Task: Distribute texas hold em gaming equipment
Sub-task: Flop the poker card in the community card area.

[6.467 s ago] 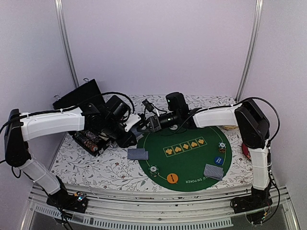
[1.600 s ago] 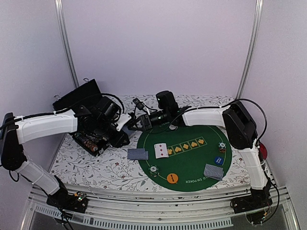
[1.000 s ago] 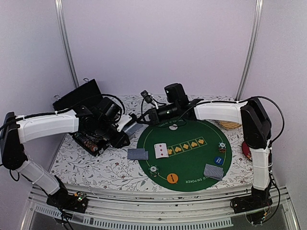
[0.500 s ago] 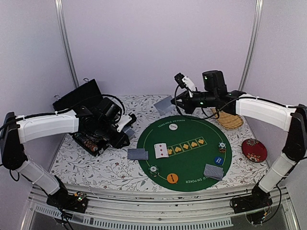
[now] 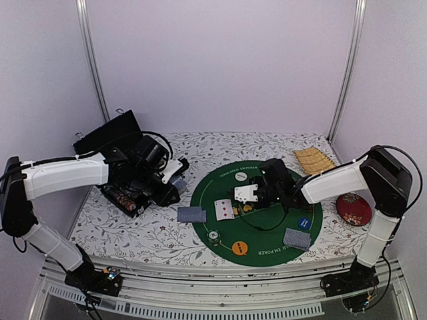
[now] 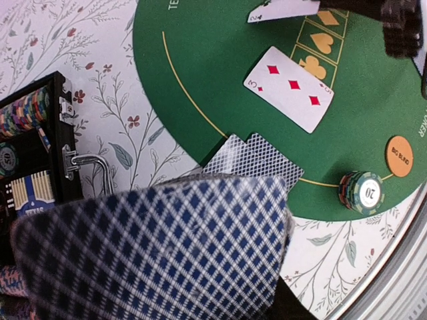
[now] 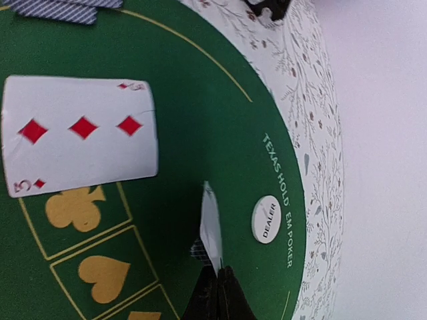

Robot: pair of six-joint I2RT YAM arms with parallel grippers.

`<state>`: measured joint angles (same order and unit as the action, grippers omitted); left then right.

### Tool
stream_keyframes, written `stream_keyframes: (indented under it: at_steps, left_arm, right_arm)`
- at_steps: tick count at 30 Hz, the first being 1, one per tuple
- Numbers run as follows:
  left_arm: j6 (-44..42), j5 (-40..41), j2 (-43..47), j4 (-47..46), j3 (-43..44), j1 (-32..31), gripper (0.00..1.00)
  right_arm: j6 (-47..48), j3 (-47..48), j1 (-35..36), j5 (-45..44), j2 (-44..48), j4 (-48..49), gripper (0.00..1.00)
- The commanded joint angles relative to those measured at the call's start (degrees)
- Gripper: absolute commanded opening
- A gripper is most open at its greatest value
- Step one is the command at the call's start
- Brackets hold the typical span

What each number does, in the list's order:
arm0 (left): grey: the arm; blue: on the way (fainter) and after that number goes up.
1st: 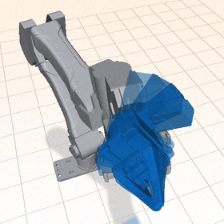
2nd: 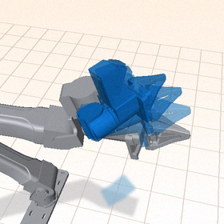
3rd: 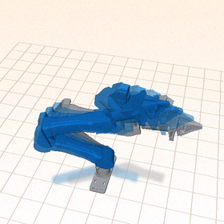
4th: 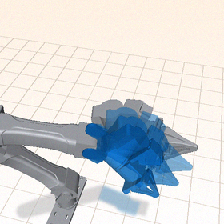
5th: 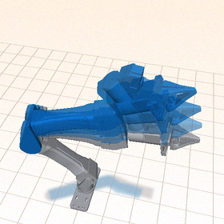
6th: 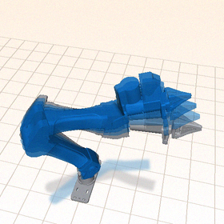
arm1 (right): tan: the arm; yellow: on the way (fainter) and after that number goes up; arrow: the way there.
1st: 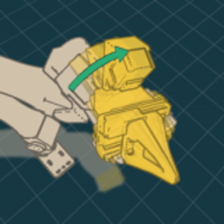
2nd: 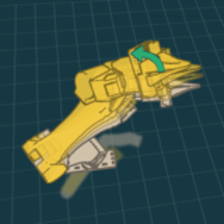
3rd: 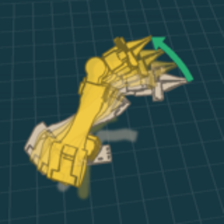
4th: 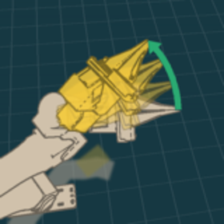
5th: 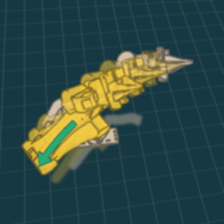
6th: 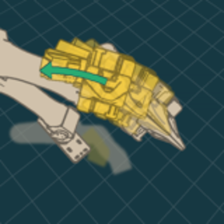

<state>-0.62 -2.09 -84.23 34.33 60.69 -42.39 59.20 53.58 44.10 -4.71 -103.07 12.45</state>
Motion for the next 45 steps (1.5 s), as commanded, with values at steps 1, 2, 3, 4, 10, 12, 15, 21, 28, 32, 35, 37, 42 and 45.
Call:
stream_keyframes:
  at_steps: [1, 2, 3, 4, 10, 12, 15, 21, 28, 32, 35, 37, 42, 45]
  left_arm:
    - [0.23, 0.96, 1.92, 0.42, -0.38, -0.39, 0.4]
    - [-0.07, 0.87, 1.83, 0.34, -0.35, -0.34, 0.41]
    - [-0.22, 0.75, 1.66, 0.35, -0.18, -0.36, 0.41]
    - [-0.37, 0.68, 1.42, 0.39, -0.01, -0.39, 0.41]
    - [-0.64, 0.45, 0.33, 0.13, 0.61, -0.35, 0.4]
    - [-0.51, 0.37, 0.09, 0.13, 0.51, -0.35, 0.4]
    - [-0.52, 0.66, 0.2, 0.13, 0.25, -0.37, 0.4]
    - [-0.85, 0.93, 0.75, 0.13, -0.13, -0.33, 0.4]
    - [-0.73, 1.04, 0.86, 0.13, -0.45, -0.33, 0.4]
    - [-0.73, 0.65, 0.74, 0.13, -0.45, -0.33, 0.4]
    - [-1.0, 1.19, 0.58, 0.13, -0.5, -0.38, 0.4]
    - [-1.05, 1.11, 0.71, 0.13, -0.33, -0.32, 0.4]
    - [-1.46, 1.46, 0.77, 0.13, -0.39, -0.31, 0.4]
    - [-1.52, 1.18, 0.6, 0.13, -0.01, -0.24, 0.4]
  right_arm:
    - [11.39, -5.16, 1.49, 0.9, 0.84, 2.58, 0.01]
    - [11.86, -5.38, 1.53, 2.51, 1.0, 1.03, 0.01]
    - [11.72, -5.09, 1.57, 3.35, 1.0, -0.82, 0.02]
    - [10.72, -4.5, 1.55, 3.62, 0.92, -2.92, 0.02]
    - [7.18, -2.88, 3.54, 4.63, 0.56, -10.98, 0.02]
    - [6.95, -2.45, 4.6, 4.01, -0.02, -12.39, 0.02]
    - [2.09, -0.83, 4.79, 4.06, -0.84, -14.27, 0.02]
    - [0.43, 0.43, 5.47, 3.46, -2.45, -15.35, 0.02]
    - [-1.23, 2.08, 5.77, 3.25, -3.64, -17.01, 0.02]
    - [-0.95, 1.98, 5.98, 3.24, -4.11, -17.21, 0.05]
    - [-1.39, 2.12, 6.39, 3.15, -3.81, -17.97, 0.1]
    - [-1.45, 1.49, 6.56, 3.6, -2.94, -18.22, 0.16]
    - [-2.38, -0.66, 7.32, 4.04, 2.75, -16.56, 0.46]
    - [-5.33, -2.12, 7.19, 7.65, 9.49, -10.34, 0.66]
